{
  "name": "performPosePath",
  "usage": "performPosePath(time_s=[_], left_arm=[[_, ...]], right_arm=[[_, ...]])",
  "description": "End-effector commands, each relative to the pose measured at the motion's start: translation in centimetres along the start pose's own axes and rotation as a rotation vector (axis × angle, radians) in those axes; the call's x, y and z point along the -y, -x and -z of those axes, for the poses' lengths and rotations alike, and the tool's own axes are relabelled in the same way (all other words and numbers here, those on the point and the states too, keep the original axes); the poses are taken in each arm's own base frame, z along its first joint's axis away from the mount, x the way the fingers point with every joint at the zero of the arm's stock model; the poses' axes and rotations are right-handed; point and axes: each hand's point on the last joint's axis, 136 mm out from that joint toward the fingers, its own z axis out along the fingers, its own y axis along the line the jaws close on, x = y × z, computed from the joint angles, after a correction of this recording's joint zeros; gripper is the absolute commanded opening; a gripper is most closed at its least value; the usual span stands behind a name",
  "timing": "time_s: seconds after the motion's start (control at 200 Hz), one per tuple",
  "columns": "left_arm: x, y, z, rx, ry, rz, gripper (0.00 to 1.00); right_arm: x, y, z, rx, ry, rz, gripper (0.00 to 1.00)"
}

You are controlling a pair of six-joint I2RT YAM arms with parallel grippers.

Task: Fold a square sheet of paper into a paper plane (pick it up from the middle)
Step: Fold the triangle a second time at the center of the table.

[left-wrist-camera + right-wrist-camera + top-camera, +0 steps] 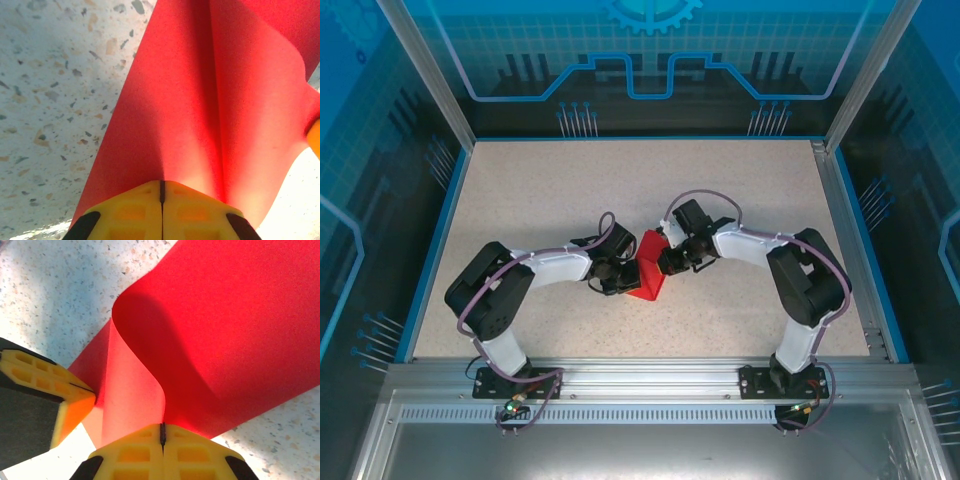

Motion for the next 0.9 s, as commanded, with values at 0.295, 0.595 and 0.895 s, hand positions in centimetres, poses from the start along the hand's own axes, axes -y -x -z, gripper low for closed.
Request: performPosePath(time_s=[0.295,0.595,0.895], left_arm=[[-0.7,0.2,0.5,0.006,0.031,-0.012,0.07],[-0.4,0.2,0.8,0.008,0.017,-0.014,0.10],[-0.3,0.1,0.9,0.011,0.014,-0.020,0.10]], right_arm=[[0.3,-0.2,-0.9,-0.044,-0.054,0.028,0.03],[0.2,-0.7,-1.2,-0.059,-0.075,0.030,0.03],[0.4,-1.0,-1.1,-0.062,-0.104,0.031,0.04]])
